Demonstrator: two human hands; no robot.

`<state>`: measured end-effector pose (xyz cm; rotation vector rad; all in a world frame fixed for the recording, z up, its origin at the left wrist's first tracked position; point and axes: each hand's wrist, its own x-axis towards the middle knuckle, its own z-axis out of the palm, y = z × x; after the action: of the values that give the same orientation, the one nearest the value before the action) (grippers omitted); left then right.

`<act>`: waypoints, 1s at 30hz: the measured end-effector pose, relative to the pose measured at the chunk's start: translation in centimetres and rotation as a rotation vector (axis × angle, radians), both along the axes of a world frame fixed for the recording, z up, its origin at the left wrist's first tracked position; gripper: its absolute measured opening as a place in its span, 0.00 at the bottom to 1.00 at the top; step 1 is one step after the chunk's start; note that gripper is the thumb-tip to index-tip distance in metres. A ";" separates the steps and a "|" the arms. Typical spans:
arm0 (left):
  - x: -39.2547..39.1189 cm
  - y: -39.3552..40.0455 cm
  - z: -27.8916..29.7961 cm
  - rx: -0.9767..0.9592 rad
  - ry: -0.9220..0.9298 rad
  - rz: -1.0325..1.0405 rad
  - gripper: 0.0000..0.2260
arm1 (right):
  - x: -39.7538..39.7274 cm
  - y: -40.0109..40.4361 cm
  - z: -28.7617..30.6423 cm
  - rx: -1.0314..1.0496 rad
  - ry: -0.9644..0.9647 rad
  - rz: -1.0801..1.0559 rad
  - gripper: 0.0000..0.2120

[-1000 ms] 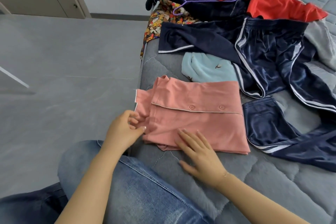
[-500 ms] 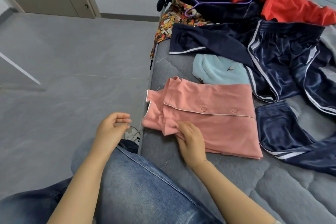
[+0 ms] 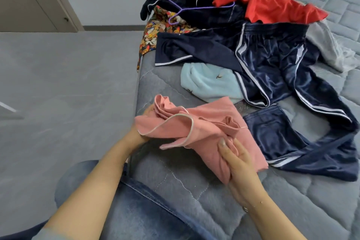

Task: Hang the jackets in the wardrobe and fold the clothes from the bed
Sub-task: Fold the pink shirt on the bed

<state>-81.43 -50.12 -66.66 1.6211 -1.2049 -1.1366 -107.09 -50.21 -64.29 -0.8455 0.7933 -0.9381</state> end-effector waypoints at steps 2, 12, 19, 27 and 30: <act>-1.7 -0.6 2.2 -0.021 0.036 -0.083 0.19 | -1.7 -0.3 0.1 0.095 -0.104 -0.030 0.13; -7.1 -10.7 4.2 0.186 -0.041 -0.461 0.25 | -5.7 1.3 -4.8 0.451 -0.139 -0.403 0.17; -9.7 -12.7 0.8 0.472 0.168 -0.313 0.25 | -4.7 1.2 -6.7 0.512 0.116 -0.690 0.13; -5.9 -8.4 -1.1 0.531 0.147 -0.455 0.23 | -4.2 1.3 -7.9 0.505 0.460 -0.735 0.21; -5.3 -6.3 -1.6 0.541 0.144 -0.386 0.28 | -4.1 0.6 -7.3 0.404 0.423 -0.677 0.13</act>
<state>-86.74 -56.39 -68.23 1.6848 -1.2117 -1.9215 -111.15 -49.64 -71.55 -0.4128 1.6392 -1.1397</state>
